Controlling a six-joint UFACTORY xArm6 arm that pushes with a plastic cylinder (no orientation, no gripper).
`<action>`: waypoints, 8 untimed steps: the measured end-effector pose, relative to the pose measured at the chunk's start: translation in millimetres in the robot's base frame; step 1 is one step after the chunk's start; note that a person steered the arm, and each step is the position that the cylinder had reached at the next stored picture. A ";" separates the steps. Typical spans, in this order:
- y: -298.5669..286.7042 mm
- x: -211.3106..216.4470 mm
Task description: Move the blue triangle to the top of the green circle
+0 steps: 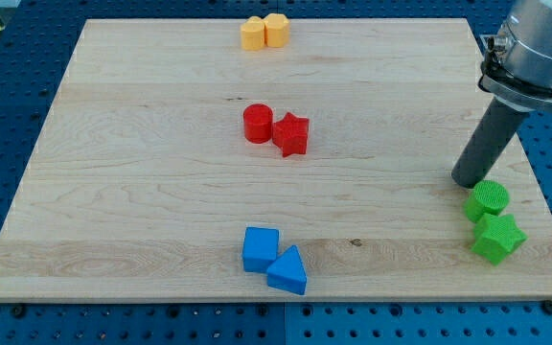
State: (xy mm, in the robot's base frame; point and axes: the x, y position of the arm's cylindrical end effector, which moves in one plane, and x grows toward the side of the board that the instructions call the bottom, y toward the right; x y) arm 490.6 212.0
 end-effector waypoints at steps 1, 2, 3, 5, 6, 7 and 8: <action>-40.0 -2.9; -112.3 7.8; -185.6 21.1; -320.1 75.2; -326.1 126.4; -320.7 128.3; -298.9 127.7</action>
State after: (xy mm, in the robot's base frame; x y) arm 618.3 -86.9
